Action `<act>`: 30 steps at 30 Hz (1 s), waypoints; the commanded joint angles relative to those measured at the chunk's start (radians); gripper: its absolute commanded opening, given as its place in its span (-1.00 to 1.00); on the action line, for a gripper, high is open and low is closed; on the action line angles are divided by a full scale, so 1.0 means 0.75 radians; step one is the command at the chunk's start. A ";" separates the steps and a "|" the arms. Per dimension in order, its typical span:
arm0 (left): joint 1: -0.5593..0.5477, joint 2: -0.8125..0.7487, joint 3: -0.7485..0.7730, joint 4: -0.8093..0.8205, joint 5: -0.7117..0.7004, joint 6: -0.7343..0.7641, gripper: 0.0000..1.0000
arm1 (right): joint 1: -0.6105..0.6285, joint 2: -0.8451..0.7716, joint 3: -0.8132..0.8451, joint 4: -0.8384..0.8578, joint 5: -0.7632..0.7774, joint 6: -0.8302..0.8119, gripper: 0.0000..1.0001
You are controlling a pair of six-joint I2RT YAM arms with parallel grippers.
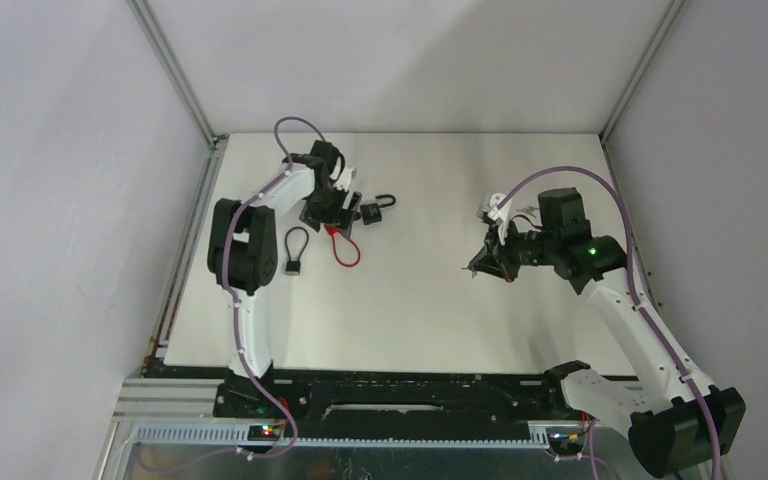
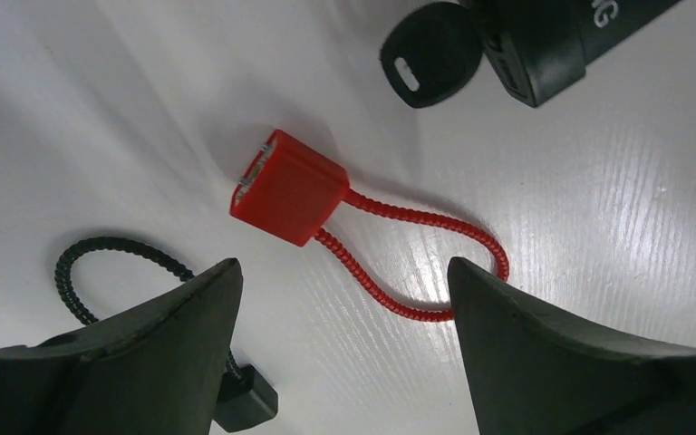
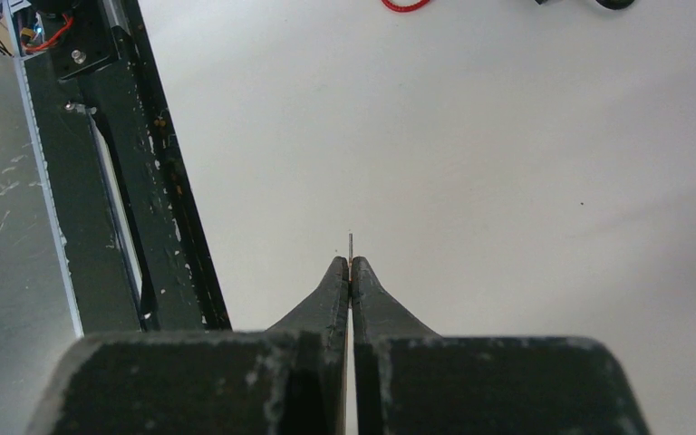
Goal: Unlock with the key
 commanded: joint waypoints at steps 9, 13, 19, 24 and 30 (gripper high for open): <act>0.026 0.113 0.116 0.087 -0.017 -0.186 0.64 | -0.023 -0.010 -0.006 0.037 -0.039 0.024 -1.00; 0.023 0.121 0.090 0.087 0.012 -0.168 0.32 | -0.028 -0.019 -0.025 0.056 -0.043 0.031 -1.00; -0.057 0.059 -0.016 0.087 0.010 -0.022 -0.01 | -0.041 -0.038 -0.043 0.068 -0.045 0.037 -1.00; -0.205 -0.039 -0.168 0.081 -0.055 0.103 -0.10 | -0.050 -0.046 -0.045 0.068 -0.041 0.037 -1.00; -0.368 -0.141 -0.326 0.074 -0.014 0.252 -0.18 | -0.062 -0.058 -0.055 0.074 -0.039 0.039 -1.00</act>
